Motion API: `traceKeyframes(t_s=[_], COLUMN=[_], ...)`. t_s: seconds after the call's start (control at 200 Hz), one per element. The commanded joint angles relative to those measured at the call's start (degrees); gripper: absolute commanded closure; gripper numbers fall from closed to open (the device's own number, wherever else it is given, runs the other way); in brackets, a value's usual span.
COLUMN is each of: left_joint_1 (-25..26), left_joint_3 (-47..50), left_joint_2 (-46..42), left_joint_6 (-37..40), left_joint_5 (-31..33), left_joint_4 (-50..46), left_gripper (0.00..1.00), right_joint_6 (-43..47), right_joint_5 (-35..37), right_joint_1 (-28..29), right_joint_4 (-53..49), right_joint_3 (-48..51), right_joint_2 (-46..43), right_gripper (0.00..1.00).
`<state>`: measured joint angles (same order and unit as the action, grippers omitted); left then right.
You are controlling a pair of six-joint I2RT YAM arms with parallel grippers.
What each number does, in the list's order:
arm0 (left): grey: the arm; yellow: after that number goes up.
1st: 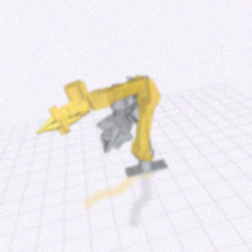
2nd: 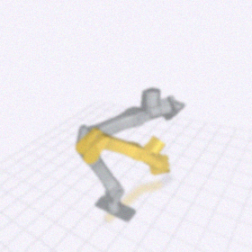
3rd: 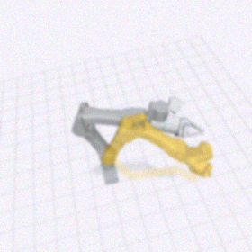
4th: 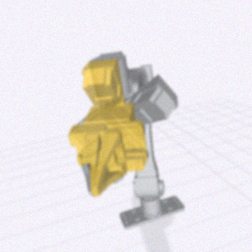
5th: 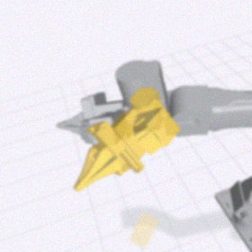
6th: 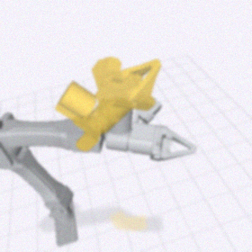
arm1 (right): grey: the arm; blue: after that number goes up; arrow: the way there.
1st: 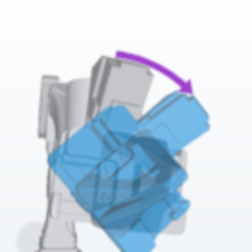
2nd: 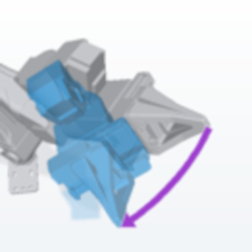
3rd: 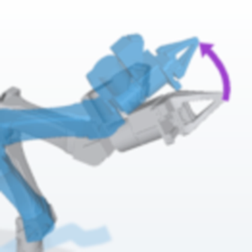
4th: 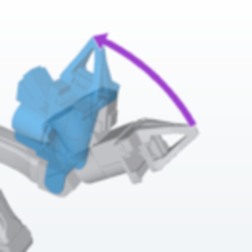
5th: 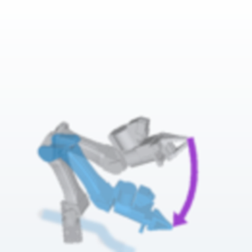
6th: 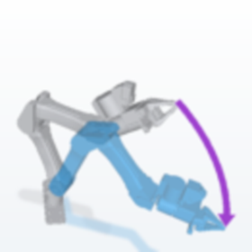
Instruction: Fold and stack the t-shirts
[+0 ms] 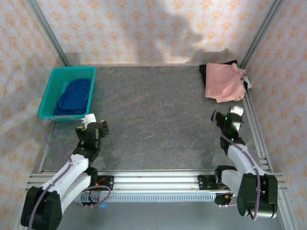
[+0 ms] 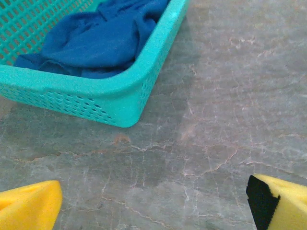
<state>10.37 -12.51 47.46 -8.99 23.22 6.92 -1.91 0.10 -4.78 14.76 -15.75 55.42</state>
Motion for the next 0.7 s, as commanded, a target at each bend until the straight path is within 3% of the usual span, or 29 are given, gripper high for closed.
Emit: traceKeyframes(t_s=[0.0, 0.085, 0.18, 0.25, 0.325, 0.36, 0.435, 0.54, 0.57, 0.621, 0.661, 0.696], left_joint_1=[-1.69, -5.18, -9.79, -12.26, -13.75, -14.49, -16.00, -17.88, -18.17, -18.13, -18.12, -18.03], left_joint_3=[-1.27, -1.94, -5.65, -7.75, -9.14, -9.81, -10.98, -12.53, -13.34, -14.40, -13.93, -11.53], left_joint_2=[4.77, 9.94, 16.33, 21.19, 24.63, 25.56, 26.66, 28.55, 29.48, 30.86, 31.73, 33.95], left_joint_6=[3.22, 2.33, 0.79, 1.25, 2.47, 2.62, 1.84, 1.69, 2.18, 2.92, 2.50, 2.26], left_joint_5=[0.45, -4.20, -8.77, -12.37, -15.83, -17.33, -19.54, -23.63, -25.59, -28.92, -30.07, -31.86], left_joint_4=[13.59, 18.78, 19.81, 22.31, 25.15, 25.46, 24.38, 24.24, 24.02, 23.76, 25.21, 33.36], left_gripper=[0.00, 0.00, 0.00, 0.00, 0.00, 0.00, 0.00, 0.00, 0.00, 0.00, 0.00, 0.00], right_joint_6=[1.69, 1.33, 0.30, -0.18, 0.52, -0.15, -0.49, 0.11, 1.32, 2.80, 4.06, 4.32], right_joint_5=[2.80, 3.06, 4.18, 2.72, -0.50, -1.40, -4.86, -0.99, -1.68, 0.21, 2.15, 2.62], right_joint_1=[-0.05, -0.04, -0.01, -0.56, -0.38, -0.29, -0.07, 1.92, 2.70, 4.39, 5.79, 5.92], right_joint_4=[13.73, 13.50, 19.71, 12.24, 11.51, 14.46, 31.05, 43.85, 41.92, 28.36, 32.53, 34.33], right_joint_3=[1.24, -2.59, -6.30, -12.42, -14.16, -12.72, -4.13, -1.62, -3.08, -8.13, -7.50, -6.97], right_joint_2=[3.00, 9.71, 19.09, 23.45, 25.26, 24.69, 24.27, 32.39, 33.19, 31.10, 32.50, 33.03], right_gripper=[0.01, 0.01, 0.01, 0.01, 0.01, 0.01, 0.01, 0.01, 0.01, 0.01, 0.01, 0.01])
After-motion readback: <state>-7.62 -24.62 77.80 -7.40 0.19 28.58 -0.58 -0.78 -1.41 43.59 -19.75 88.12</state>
